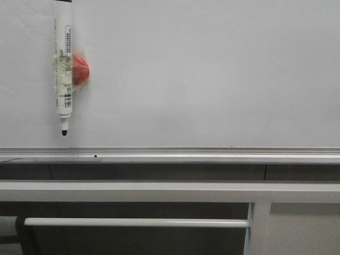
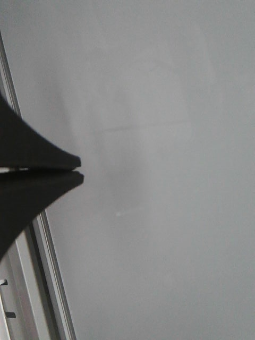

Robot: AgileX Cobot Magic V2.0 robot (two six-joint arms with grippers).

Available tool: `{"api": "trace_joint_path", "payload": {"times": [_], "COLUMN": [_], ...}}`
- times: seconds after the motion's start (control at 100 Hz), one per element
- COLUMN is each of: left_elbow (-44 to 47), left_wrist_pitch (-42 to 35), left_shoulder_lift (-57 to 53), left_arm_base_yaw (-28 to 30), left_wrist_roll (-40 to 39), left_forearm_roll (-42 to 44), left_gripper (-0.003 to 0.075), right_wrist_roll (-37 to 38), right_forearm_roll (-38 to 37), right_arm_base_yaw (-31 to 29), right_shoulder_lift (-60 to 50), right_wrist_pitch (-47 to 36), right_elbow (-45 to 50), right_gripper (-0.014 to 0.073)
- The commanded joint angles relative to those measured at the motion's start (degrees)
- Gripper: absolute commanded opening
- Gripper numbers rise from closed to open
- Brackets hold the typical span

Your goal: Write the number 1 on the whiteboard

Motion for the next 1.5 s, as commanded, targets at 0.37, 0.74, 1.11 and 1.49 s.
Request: {"api": "trace_joint_path", "payload": {"times": [0.37,0.74,1.11,1.49], "left_elbow": [-0.5,4.5,4.8,5.0], "left_wrist_pitch": [6.0,5.4,5.3,5.3], "left_shoulder_lift": [1.4,1.4,1.4,1.2], "left_arm_base_yaw": [-0.5,-0.5,-0.5,-0.5], "left_wrist_roll": [33.7,41.4,44.3,45.6], "left_forearm_roll": [-25.0,-37.1,-37.2,-37.5], "left_gripper": [0.0132,0.0533,0.0533,0.0533], "right_wrist_roll": [-0.9,-0.9,-0.9,-0.9], "right_forearm_roll": [0.2,0.2,0.2,0.2], "right_arm_base_yaw": [0.1,0.1,0.1,0.1], "right_shoulder_lift": [1.3,1.3,1.3,1.3], "right_wrist_pitch": [-3.9,-3.9,-3.9,-3.9], "right_elbow": [-2.0,-2.0,-2.0,-2.0], "right_gripper": [-0.0063,-0.0063,-0.0063,-0.0064]}}
